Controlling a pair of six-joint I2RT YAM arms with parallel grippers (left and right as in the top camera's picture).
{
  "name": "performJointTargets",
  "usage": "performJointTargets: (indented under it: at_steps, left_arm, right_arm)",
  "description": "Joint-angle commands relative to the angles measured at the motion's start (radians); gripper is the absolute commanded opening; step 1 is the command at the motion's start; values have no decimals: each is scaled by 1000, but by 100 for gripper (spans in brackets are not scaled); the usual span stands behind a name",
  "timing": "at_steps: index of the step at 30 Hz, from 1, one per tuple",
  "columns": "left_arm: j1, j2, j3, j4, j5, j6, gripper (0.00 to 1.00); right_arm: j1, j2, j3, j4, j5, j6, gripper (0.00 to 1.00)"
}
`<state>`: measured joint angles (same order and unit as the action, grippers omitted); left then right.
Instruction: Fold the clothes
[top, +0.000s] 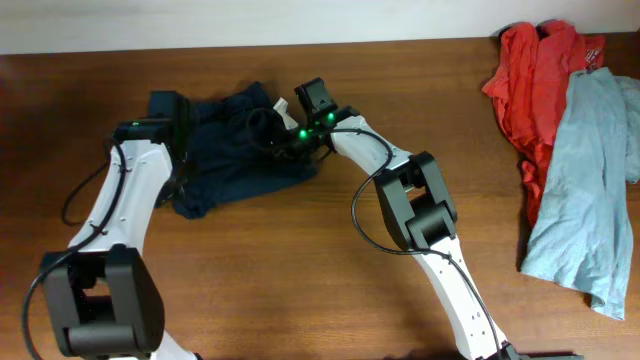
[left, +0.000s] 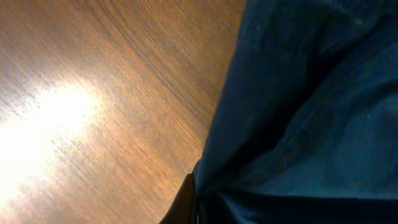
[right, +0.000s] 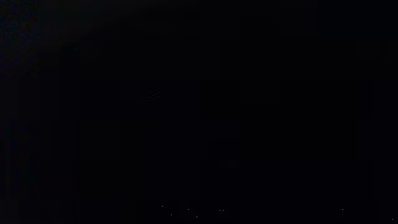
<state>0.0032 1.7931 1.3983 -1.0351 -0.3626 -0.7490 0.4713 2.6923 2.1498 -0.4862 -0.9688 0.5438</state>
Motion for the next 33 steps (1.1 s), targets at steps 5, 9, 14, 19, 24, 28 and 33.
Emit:
performJointTargets:
  at_steps: [5,9,14,19,24,28,33]
  left_arm:
    - [27,30,-11,0,-108,10,24]
    - [34,42,-10,31,-54,85,49]
    - [35,18,20,36,-45,135,66]
    - [35,-13,67,37,-53,189,70]
    - [44,-60,120,36,-53,232,70]
    - [46,-105,163,37,-51,322,70]
    - [31,-121,206,68,130,620,73]
  right_arm:
    - [-34,76,-16,12,80,-4,4]
    - [-48,27,8,12,54,-31,37]
    - [-74,-79,42,-38,0,-133,65]
    - [-106,-177,51,-95,1,-205,72]
    - [-145,-264,51,-177,13,-254,79]
    - [-173,-285,51,-269,35,-242,86]
    - [-177,-282,35,-441,66,-189,96]
